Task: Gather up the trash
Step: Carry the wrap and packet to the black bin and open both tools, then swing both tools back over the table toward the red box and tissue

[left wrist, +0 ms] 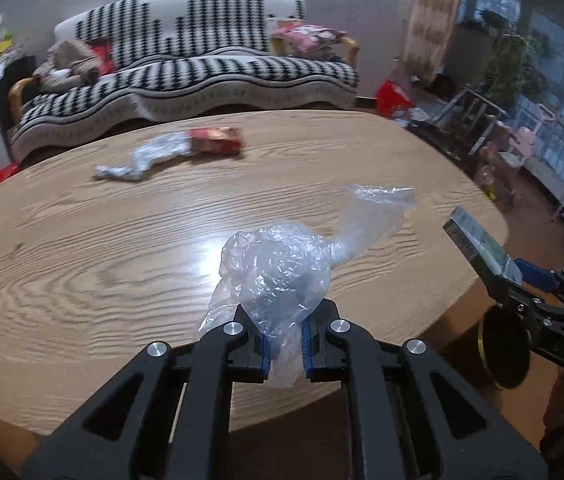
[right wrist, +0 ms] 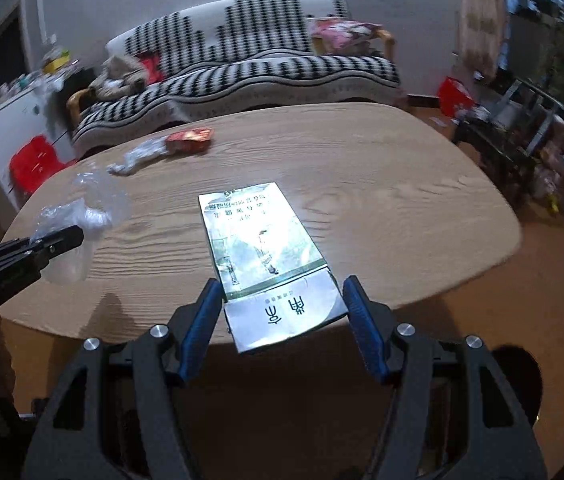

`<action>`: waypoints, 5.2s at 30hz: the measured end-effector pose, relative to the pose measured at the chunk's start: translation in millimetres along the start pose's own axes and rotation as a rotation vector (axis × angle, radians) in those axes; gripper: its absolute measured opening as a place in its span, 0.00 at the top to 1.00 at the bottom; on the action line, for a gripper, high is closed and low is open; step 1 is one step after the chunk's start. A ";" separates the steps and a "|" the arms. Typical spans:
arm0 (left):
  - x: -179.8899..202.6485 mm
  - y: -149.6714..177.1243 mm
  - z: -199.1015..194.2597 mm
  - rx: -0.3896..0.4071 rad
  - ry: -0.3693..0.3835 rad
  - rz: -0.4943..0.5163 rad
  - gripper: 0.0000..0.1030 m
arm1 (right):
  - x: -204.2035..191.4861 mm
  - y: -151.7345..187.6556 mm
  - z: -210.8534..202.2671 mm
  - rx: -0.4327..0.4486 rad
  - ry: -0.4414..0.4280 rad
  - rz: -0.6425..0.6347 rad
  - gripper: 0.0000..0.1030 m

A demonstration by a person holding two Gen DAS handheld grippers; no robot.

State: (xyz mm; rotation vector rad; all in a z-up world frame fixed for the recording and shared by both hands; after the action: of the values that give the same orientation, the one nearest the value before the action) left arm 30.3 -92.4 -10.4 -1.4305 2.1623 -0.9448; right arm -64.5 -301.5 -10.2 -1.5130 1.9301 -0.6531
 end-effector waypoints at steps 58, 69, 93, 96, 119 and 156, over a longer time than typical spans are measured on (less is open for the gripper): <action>416.9 79.1 178.9 -0.302 0.638 0.265 0.81 | 361.4 106.5 -78.3 -0.079 0.397 0.717 0.40; 430.4 83.4 187.6 -0.289 0.660 0.290 0.20 | 361.6 103.2 -76.0 -0.069 0.410 0.719 0.28; 340.7 46.5 110.5 -0.124 0.460 0.410 0.09 | 295.4 52.1 -80.8 0.034 0.257 0.592 0.21; 290.8 28.9 86.9 -0.074 0.384 0.393 0.09 | 261.2 34.3 -75.8 0.053 0.206 0.533 0.21; -61.6 24.0 -36.0 0.050 -0.057 0.108 0.07 | -36.3 -53.0 19.4 0.019 -0.094 0.123 0.18; -131.9 10.1 -4.2 0.001 -0.161 0.014 0.07 | -109.6 -50.3 76.8 -0.075 -0.139 -0.036 0.17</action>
State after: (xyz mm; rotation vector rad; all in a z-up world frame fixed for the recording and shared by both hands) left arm 75.1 31.7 -21.2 -1.4372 2.0512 -0.7971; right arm 43.6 -207.9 -12.5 -1.5989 1.8445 -0.4815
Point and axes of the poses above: each gripper's, at about its wrist camera, not at the fingertips, and z roughly the way its jaws point, x to its right, y to its underside, the point moved 1 cm from there along z, roughly the way its jaws point, and after that the axes turned 5 degrees about z, right-handed, at the moved point
